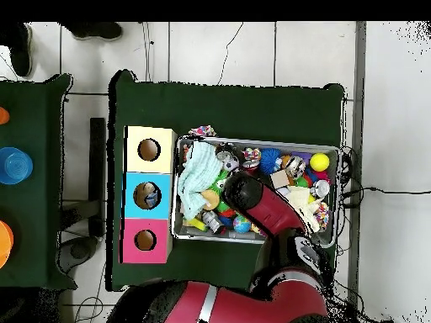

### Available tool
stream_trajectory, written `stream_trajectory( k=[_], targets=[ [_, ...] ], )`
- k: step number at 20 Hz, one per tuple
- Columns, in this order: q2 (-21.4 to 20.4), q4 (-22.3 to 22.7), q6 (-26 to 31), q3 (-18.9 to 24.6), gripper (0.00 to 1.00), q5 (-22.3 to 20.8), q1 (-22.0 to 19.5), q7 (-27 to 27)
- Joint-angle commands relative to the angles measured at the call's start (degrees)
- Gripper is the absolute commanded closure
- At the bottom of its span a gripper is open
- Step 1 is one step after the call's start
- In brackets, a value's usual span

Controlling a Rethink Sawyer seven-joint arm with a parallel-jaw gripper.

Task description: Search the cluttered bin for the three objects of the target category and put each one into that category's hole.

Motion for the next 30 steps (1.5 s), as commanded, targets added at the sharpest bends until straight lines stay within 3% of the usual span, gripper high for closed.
stream_trajectory(
  k=[1, 6, 7, 23, 26, 30],
  targets=[
    [-1.51, 1.67, 0.21, 8.89, 0.00, 3.69, -0.12, 14.02],
    [-1.53, 1.59, 0.51, 8.73, 0.00, 3.71, 0.11, 13.91],
    [-1.11, 1.02, 0.46, 7.60, 1.00, 3.75, 0.95, 13.91],
    [0.37, -0.48, -1.40, 8.35, 1.00, 3.73, -0.34, 12.82],
    [-1.39, -0.56, 1.59, 6.36, 1.00, 4.06, 0.81, 13.18],
    [-3.99, -2.38, 9.67, -0.70, 1.00, 4.82, 5.56, 16.19]
  ],
)
